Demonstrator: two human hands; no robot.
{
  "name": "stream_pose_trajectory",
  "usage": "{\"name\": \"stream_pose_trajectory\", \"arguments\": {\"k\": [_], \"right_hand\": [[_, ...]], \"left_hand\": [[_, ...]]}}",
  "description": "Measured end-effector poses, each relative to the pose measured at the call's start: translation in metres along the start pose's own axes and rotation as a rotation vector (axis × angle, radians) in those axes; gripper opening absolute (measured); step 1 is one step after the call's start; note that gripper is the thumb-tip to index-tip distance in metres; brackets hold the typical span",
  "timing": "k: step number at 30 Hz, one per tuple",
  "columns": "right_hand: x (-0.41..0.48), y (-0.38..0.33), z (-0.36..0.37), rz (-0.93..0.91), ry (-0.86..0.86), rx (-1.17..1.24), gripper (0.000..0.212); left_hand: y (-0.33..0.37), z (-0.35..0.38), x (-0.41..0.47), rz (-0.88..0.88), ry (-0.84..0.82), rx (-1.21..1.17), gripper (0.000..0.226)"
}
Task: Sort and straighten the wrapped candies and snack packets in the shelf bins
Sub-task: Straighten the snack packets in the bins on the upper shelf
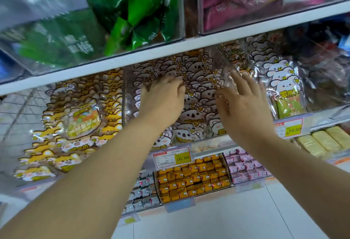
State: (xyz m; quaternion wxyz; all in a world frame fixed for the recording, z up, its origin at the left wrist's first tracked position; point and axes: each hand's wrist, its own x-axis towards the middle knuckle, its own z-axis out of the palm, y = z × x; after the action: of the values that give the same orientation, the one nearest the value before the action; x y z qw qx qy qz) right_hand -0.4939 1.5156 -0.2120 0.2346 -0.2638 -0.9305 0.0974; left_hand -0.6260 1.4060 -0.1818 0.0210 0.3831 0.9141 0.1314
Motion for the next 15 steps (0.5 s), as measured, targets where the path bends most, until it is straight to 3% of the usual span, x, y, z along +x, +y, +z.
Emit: {"name": "stream_pose_trajectory", "arguments": {"k": [6, 11, 15], "right_hand": [[-0.023, -0.061, -0.007, -0.104, 0.077, 0.097, 0.027], [-0.028, -0.131, -0.005, -0.200, -0.017, 0.224, 0.028], [-0.032, -0.167, 0.004, -0.208, -0.197, 0.272, 0.023]], "left_hand": [[-0.036, -0.025, -0.052, 0.059, 0.140, -0.016, 0.029], [-0.095, -0.046, -0.080, -0.006, 0.231, 0.000, 0.026], [-0.149, -0.058, -0.093, -0.167, 0.232, 0.043, 0.035]]}}
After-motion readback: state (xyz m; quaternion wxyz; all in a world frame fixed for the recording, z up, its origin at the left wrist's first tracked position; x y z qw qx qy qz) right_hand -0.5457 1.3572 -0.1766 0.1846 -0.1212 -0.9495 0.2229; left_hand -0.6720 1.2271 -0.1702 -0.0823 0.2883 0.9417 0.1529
